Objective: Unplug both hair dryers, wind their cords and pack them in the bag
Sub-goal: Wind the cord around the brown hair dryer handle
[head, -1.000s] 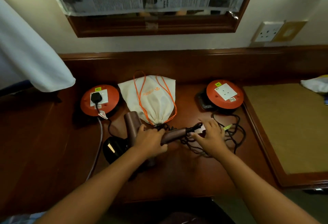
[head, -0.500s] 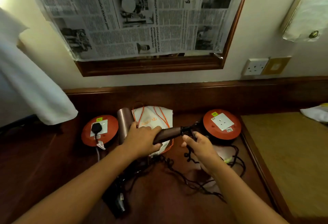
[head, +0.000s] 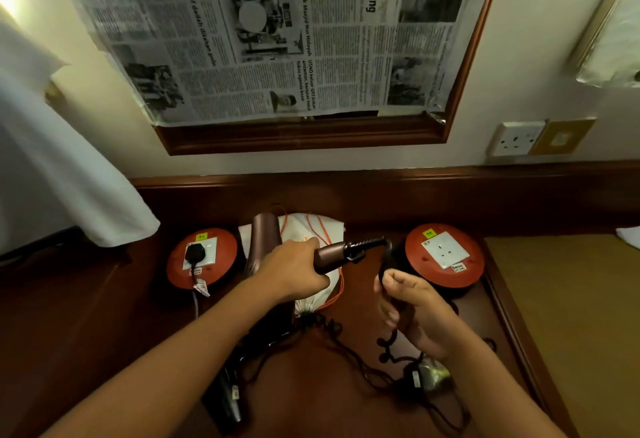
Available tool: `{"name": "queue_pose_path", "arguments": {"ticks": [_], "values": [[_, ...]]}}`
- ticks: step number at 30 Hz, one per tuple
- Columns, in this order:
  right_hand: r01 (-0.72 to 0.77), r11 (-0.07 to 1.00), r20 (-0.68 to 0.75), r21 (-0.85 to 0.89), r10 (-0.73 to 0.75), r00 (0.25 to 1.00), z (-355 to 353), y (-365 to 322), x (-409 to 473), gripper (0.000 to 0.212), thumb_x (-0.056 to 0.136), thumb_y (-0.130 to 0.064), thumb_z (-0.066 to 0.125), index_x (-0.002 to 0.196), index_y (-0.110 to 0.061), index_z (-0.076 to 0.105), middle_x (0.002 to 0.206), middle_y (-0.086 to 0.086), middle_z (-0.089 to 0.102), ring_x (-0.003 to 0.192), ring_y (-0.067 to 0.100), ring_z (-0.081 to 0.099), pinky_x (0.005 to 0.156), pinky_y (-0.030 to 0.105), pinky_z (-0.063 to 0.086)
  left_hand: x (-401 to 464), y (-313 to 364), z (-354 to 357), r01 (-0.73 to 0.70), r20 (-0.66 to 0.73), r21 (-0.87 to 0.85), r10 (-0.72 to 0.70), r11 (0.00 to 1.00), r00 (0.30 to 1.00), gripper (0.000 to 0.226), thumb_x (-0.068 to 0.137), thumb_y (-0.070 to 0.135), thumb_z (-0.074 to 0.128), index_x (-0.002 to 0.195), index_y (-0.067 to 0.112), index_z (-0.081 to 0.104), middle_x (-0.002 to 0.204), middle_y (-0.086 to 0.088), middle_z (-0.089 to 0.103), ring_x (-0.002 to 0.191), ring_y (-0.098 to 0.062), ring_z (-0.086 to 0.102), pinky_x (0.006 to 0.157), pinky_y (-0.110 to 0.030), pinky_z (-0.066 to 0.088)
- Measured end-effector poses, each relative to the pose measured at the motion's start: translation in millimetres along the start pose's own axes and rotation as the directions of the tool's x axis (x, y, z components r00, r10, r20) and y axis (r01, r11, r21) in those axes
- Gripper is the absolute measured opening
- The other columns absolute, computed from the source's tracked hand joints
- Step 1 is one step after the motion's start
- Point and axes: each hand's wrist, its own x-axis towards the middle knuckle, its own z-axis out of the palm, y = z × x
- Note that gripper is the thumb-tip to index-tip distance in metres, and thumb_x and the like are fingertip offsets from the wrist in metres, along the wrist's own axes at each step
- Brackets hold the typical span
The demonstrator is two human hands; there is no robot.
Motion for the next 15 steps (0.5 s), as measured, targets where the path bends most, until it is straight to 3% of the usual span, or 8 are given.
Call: {"name": "queue_pose_path", "arguments": {"ticks": [2, 4, 6, 8, 10, 12, 15], "values": [[-0.04, 0.999, 0.068, 0.02, 0.038, 0.997, -2.6, -0.1, 6.2, 0.021, 0.083, -0.023, 0.058, 0.081, -0.002, 0.055, 0.049, 0.007, 0.036, 0.049, 0.021, 0.043, 0.062, 0.034, 0.042, 1.3, 1.6, 0.4, -0.029, -0.024, -0.076, 0.027, 0.997, 0.999, 0.024, 0.072, 0.023, 0.067, 0.081, 0.025, 0.044, 0.072, 0.007, 0.049, 0.066, -0.015, 0.052, 0.054, -0.025, 0.036], [-0.083, 0.996, 0.086, 0.035, 0.08, 0.993, -7.4, -0.1, 13.0, 0.02, 0.081, -0.022, 0.059, 0.081, -0.002, 0.055, 0.047, 0.003, 0.032, 0.046, 0.018, 0.039, 0.057, 0.031, 0.037, 2.5, 1.5, -0.9, -0.066, -0.031, -0.136, 0.062, 0.988, 0.998, 0.026, 0.072, 0.017, 0.067, 0.077, 0.027, 0.043, 0.071, 0.007, 0.05, 0.066, -0.015, 0.051, 0.053, -0.024, 0.035], [-0.121, 0.992, 0.063, 0.024, 0.119, 0.991, -12.1, -3.3, 18.8, 0.017, 0.084, -0.022, 0.059, 0.082, -0.005, 0.058, 0.047, -0.002, 0.027, 0.042, 0.012, 0.026, 0.048, 0.029, 0.019, 3.4, -1.9, -4.0, -0.093, -0.029, -0.189, 0.089, 0.978, 0.996, 0.026, 0.073, 0.015, 0.066, 0.089, 0.027, 0.049, 0.075, 0.006, 0.055, 0.07, -0.018, 0.056, 0.056, -0.028, 0.043], [-0.153, 0.987, 0.019, -0.047, 0.154, 0.988, -15.8, -9.9, 24.2, 0.016, 0.088, -0.023, 0.059, 0.085, -0.008, 0.059, 0.048, -0.004, 0.023, 0.041, 0.011, 0.019, 0.049, 0.03, 0.011, 4.3, -6.6, -8.2, -0.122, -0.018, -0.204, 0.121, 0.971, 0.992, 0.035, 0.074, 0.019, 0.065, 0.105, 0.028, 0.052, 0.083, 0.002, 0.06, 0.072, -0.018, 0.06, 0.065, -0.038, 0.052], [-0.191, 0.972, -0.02, -0.139, 0.19, 0.982, -17.3, -17.8, 29.5, 0.013, 0.085, -0.022, 0.059, 0.087, -0.009, 0.059, 0.049, -0.004, 0.023, 0.042, 0.01, 0.018, 0.049, 0.029, 0.011, 4.7, -9.3, -12.3, -0.166, 0.004, -0.186, 0.17, 0.968, 0.985, 0.034, 0.079, 0.031, 0.065, 0.111, 0.03, 0.052, 0.087, 0.003, 0.062, 0.074, -0.015, 0.061, 0.07, -0.04, 0.054], [-0.199, 0.959, -0.024, -0.2, 0.198, 0.98, -13.3, -27.2, 35.2, 0.007, 0.086, -0.015, 0.058, 0.086, -0.013, 0.064, 0.048, -0.005, 0.024, 0.04, 0.01, 0.019, 0.048, 0.027, 0.012, 4.5, -8.8, -15.7, -0.203, 0.015, -0.138, 0.207, 0.969, 0.978, 0.037, 0.084, 0.056, 0.061, 0.108, 0.029, 0.055, 0.087, 0.005, 0.062, 0.075, -0.011, 0.059, 0.069, -0.035, 0.052], [-0.179, 0.935, -0.01, -0.305, 0.185, 0.983, -8.5, -41.3, 43.0, 0.036, 0.093, -0.001, 0.047, 0.079, -0.022, 0.073, 0.046, -0.004, 0.028, 0.038, 0.01, 0.021, 0.044, 0.025, 0.015, 3.8, -5.4, -17.4, -0.253, -0.009, -0.053, 0.253, 0.966, 0.967, 0.049, 0.077, 0.076, 0.041, 0.085, 0.029, 0.053, 0.072, 0.007, 0.055, 0.063, -0.007, 0.052, 0.057, -0.025, 0.039]]}}
